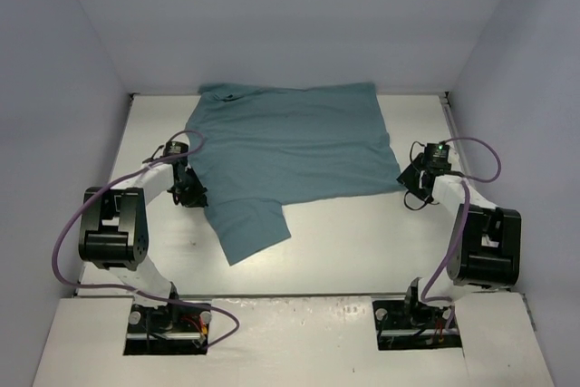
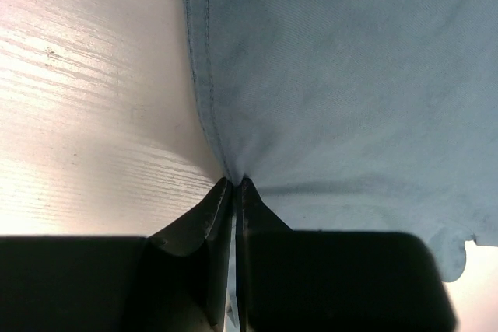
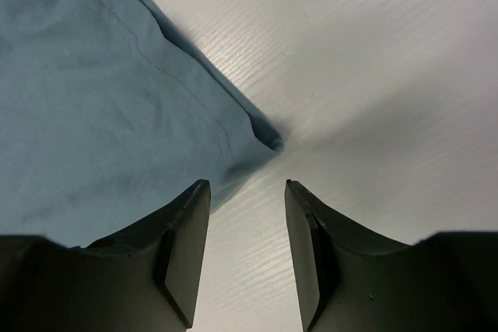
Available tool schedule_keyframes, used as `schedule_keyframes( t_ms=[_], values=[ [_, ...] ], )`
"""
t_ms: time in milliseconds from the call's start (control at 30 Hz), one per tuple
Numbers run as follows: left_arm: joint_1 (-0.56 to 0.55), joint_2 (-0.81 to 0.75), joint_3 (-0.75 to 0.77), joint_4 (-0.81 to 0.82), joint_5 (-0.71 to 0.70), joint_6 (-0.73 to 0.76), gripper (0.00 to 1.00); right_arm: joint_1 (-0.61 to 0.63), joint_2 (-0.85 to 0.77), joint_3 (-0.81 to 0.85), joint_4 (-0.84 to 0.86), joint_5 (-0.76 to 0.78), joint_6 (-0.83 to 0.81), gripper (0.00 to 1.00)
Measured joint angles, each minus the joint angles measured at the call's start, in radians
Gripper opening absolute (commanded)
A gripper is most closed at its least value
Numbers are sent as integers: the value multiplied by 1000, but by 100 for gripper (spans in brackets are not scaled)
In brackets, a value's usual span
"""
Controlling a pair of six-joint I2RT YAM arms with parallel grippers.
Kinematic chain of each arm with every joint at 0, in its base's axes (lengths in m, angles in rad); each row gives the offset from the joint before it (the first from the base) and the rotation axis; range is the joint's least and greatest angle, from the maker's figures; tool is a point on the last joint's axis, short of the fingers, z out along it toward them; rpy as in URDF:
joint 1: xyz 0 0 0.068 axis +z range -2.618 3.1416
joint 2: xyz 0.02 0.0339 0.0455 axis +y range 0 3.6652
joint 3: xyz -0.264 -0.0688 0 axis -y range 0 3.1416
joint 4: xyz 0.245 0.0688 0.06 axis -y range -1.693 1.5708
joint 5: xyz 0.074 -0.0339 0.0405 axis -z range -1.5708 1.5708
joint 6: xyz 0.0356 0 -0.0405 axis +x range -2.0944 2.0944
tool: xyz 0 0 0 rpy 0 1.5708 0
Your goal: Fold and stack the t-shirts
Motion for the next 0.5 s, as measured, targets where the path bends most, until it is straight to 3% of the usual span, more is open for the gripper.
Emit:
schedule_keyframes(
  t_ms=[500],
  values=[
    [0,-16,-1,-29,-16,30,0,-6,111,4,89,-10,5,39]
  ],
)
